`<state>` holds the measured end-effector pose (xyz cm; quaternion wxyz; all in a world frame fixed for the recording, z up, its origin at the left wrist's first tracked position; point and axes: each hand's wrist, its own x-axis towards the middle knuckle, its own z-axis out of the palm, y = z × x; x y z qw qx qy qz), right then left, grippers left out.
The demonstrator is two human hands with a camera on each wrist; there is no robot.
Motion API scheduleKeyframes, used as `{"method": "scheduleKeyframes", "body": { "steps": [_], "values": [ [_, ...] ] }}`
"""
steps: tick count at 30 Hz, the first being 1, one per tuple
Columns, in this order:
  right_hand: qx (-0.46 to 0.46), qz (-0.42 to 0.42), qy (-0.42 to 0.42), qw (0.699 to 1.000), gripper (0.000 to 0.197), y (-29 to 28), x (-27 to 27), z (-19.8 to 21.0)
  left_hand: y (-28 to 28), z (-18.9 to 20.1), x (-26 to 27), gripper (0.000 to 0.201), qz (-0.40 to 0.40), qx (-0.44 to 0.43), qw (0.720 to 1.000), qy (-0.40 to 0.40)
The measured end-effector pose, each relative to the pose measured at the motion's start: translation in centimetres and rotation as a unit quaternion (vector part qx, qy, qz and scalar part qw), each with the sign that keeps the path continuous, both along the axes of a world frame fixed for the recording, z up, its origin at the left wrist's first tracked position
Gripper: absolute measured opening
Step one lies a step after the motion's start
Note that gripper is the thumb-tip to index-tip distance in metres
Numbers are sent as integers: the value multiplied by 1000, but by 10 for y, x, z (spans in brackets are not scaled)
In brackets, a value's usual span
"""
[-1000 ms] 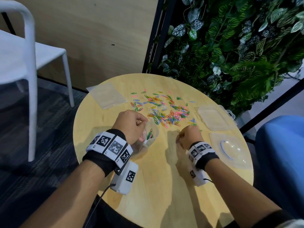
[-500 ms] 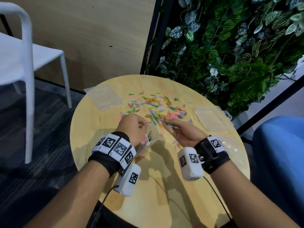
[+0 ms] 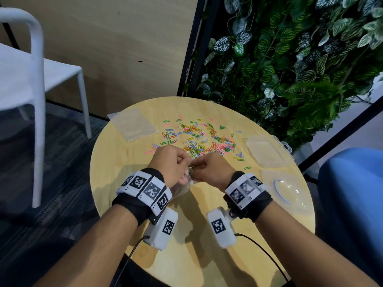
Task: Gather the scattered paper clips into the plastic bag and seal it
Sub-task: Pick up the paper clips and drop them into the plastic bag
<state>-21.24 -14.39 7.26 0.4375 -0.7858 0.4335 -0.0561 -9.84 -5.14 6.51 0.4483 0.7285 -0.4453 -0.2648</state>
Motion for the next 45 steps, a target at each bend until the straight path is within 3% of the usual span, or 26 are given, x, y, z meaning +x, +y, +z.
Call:
{"method": "scheduleKeyframes", "body": {
  "steps": [2, 4, 6, 8, 10, 12, 13, 15, 17, 18, 19, 21, 25, 30, 34, 36, 41, 45],
  "values": [
    [-167, 76, 63, 981, 15, 2, 2, 1, 1, 1, 0, 17, -5, 0, 1000, 15],
    [-230, 127, 83, 961, 23, 5, 1, 4, 2, 1, -1, 16, -9, 2, 1000, 21],
    [-216, 188, 117, 951, 43, 4, -1, 8, 2, 0, -2, 17, -13, 5, 1000, 28],
    [-162, 232, 122, 951, 38, -1, -5, 15, 2, 0, -2, 16, -8, 5, 1000, 28],
    [-75, 170, 19, 982, 18, -11, -14, 22, 1, 0, 2, 15, 12, -2, 1000, 10],
    [-14, 32, -93, 995, 17, -27, -31, 20, 2, 0, 6, 16, 21, -6, 1000, 16],
    [-19, -26, -97, 995, 21, -38, -42, 16, 2, 0, 9, 17, 21, -8, 1000, 19],
    [-24, -122, 10, 992, 52, -57, -66, -1, 4, -1, 13, 16, 23, -13, 999, 18],
    [26, -176, 147, 973, 82, -63, -81, -19, 5, -2, 16, 16, 28, -17, 999, 19],
    [32, -168, 203, 964, 80, -62, -84, -29, 5, -2, 17, 15, 28, -17, 999, 19],
    [-3, -143, 256, 956, 66, -59, -84, -37, 6, -2, 18, 15, 29, -15, 999, 20],
    [-118, -119, 319, 933, 47, -56, -79, -52, 7, -2, 19, 15, 31, -15, 999, 26],
    [-174, -166, 235, 942, 50, -65, -48, -70, 8, -2, 20, 15, 33, -11, 999, 29],
    [-170, -155, 241, 943, 39, -101, -12, -78, 10, -2, 26, 14, 34, -9, 999, 33],
    [-188, -126, 272, 935, 71, -123, 4, -77, 11, -3, 33, 16, 38, -9, 999, 26],
    [-199, -84, 293, 932, 78, -128, 9, -80, 10, -4, 34, 16, 40, -10, 999, 19],
    [-293, 14, 314, 903, 30, -125, 18, -76, 8, -5, 33, 16, 39, -6, 999, 30],
    [-328, 10, 352, 876, 20, -119, 16, -74, 8, -5, 31, 15, 37, -3, 999, 28]
  ]
}}
